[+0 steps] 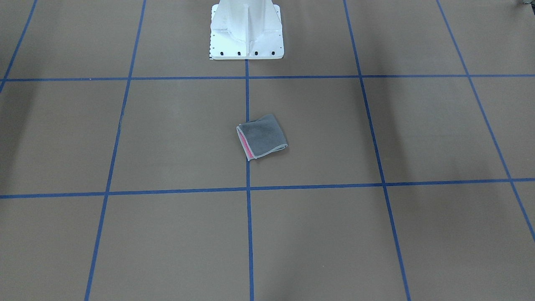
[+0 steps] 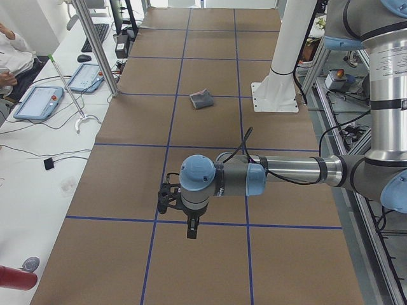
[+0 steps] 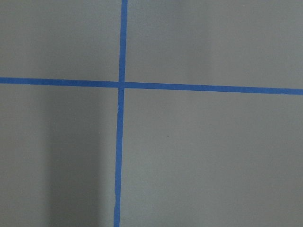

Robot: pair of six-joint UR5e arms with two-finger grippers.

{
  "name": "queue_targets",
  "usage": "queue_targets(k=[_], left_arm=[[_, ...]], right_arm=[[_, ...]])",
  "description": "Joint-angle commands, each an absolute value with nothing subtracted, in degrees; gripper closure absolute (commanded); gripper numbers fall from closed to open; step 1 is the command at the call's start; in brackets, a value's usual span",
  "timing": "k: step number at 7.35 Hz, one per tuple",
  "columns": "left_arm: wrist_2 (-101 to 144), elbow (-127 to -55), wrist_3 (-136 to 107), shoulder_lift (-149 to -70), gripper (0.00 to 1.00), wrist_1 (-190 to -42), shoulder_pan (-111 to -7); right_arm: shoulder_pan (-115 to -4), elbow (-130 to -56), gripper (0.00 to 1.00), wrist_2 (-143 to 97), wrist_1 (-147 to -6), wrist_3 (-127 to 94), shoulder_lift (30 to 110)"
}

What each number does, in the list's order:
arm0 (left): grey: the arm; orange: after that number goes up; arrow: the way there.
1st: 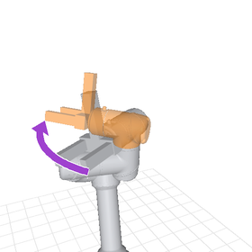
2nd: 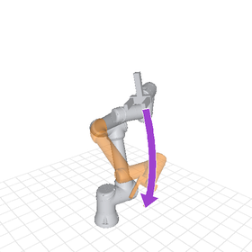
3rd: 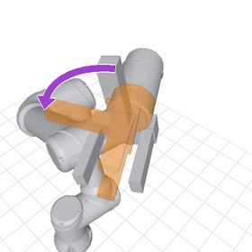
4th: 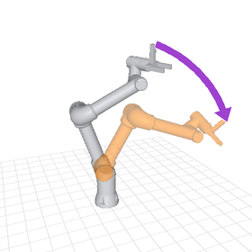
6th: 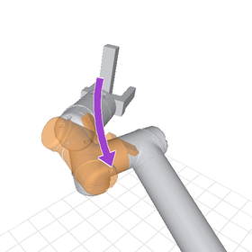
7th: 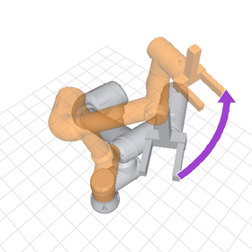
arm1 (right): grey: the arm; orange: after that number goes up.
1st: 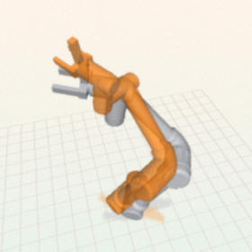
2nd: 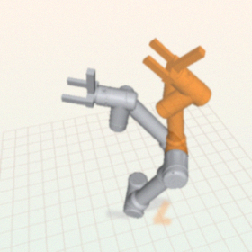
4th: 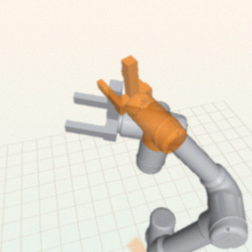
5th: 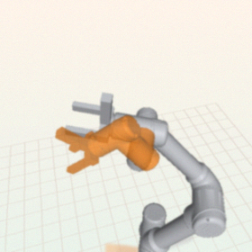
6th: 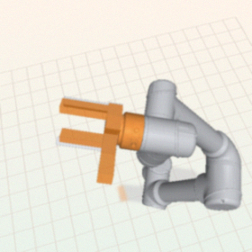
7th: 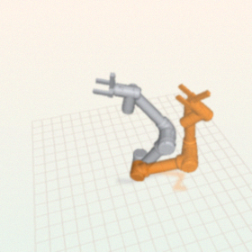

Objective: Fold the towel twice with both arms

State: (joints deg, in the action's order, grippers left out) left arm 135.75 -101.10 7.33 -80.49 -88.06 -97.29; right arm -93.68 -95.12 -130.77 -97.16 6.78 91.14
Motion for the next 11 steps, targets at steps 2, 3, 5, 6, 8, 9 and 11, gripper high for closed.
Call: queue_targets(k=[2, 3, 5, 6, 8, 9, 11], left_arm=[[136.06, -101.25, 7.56, -80.16, 0.00, -88.42, -97.21], [136.05, -101.25, 7.56, -80.16, 0.00, -88.42, -97.21], [135.97, -100.90, 7.56, -80.16, 0.00, -88.42, -97.12], [135.97, -100.90, 7.56, -80.16, 0.00, -88.42, -97.12], [135.97, -100.72, 7.56, -80.16, 0.00, -88.42, -97.12], [135.97, -100.72, 7.56, -80.16, 0.00, -88.50, -97.12], [135.97, -100.72, 7.56, -80.16, 0.00, -88.50, -97.12]], right_arm=[[-93.60, -95.01, 0.00, -130.78, -97.03, 6.86, 91.14], [-93.60, -94.92, 0.00, -130.78, -97.03, 6.86, 91.23], [-93.60, -94.13, 0.00, -130.78, -97.03, 6.86, 91.23], [-93.60, -93.96, 0.00, -130.78, -97.03, 6.86, 91.23], [-93.34, -92.90, 0.00, -130.78, -97.03, 6.86, 91.23], [-93.17, -92.81, 0.00, -130.78, -97.03, 6.86, 91.23], [-92.81, -92.38, 0.00, -130.78, -97.03, 6.86, 91.23]])
